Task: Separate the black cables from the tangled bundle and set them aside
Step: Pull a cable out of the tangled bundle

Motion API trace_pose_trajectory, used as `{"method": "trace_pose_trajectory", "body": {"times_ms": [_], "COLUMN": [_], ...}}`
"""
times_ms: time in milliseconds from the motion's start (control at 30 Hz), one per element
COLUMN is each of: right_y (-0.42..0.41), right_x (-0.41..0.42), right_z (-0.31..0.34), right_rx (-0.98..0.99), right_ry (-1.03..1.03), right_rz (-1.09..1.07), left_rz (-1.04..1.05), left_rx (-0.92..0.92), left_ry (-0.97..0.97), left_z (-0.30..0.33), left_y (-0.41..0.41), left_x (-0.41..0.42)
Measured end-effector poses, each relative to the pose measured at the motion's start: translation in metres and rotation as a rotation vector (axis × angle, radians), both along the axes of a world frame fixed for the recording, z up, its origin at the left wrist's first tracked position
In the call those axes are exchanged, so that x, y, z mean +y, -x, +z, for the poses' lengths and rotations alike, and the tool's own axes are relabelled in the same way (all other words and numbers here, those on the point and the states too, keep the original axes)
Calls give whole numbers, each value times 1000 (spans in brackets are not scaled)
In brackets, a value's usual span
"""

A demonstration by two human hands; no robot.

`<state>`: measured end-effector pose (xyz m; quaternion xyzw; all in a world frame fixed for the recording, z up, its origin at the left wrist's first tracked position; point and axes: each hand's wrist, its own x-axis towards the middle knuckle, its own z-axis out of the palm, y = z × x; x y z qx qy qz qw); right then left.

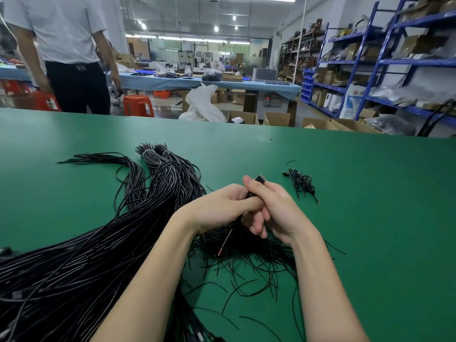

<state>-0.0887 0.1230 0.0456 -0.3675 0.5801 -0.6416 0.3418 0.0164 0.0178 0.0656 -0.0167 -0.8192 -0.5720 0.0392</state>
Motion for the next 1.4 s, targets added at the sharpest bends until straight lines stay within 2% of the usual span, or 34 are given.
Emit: {"method": "trace_pose_trajectory", "body": {"times_ms": [133,300,433,533,633,733,867,1033,1267,1400], "right_y": [2,10,13,13,19,16,14,14,14,14], "right_x": [-2,-1,-6,-5,2,1,-1,0,-2,-4], "right_z": [-3,-1,-2,3,5,6,1,2,0,-4], "right_rx": [32,114,111,323,423,403,509,513,572,593], "right_ry": [17,12,-2,-189,-375,-370,-306,-140,-108,-91], "right_rz": [-37,-189,-305,-476,-446,-363,-399,-421,-446,-464], "left_rz": [62,254,303,413,495,461,433,424,452,421], "left_rx": [5,132,98,108,87,86,106,135,19,-88], "left_ry": [36,296,381,423,453,408,367,449,406,516], "left_z": [0,0,-1,-5,-9,-13,-14,-11,-12,-13], "left_y": [4,6,12,19,18,16,17,19,22,25], "left_x": [5,-6,5,8,3,7,8,12,15,13]}}
